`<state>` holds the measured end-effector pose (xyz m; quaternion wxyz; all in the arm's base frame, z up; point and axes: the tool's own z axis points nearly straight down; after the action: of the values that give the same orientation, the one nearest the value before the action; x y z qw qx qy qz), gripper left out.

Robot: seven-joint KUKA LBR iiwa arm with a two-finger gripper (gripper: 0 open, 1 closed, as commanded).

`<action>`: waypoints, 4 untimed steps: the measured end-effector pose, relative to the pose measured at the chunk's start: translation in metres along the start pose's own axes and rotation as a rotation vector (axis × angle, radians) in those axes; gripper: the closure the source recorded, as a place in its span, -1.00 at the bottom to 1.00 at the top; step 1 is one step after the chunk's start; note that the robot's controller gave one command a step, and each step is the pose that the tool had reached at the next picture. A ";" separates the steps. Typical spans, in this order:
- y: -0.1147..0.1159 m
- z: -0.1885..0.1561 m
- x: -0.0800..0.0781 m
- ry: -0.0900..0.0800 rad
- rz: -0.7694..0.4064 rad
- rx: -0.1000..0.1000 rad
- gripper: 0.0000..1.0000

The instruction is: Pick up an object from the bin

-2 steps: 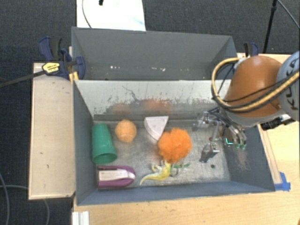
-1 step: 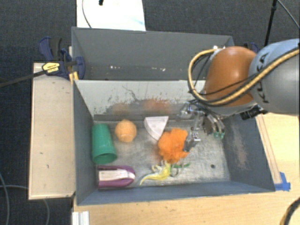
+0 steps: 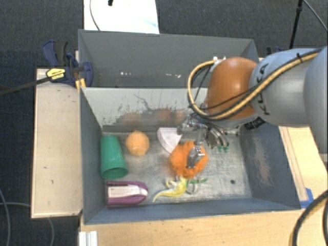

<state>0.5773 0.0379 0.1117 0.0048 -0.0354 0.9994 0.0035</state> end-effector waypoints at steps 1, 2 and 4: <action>-0.013 0.025 0.048 -0.002 0.116 0.008 -1.00; 0.003 0.037 0.021 0.014 0.199 0.008 1.00; 0.004 0.032 0.016 0.010 0.140 0.008 1.00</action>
Offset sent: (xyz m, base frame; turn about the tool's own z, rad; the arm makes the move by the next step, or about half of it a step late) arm -0.0224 0.0021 -0.0417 0.2046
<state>0.5614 0.0411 0.0798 -0.0005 0.0345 0.9994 -0.0005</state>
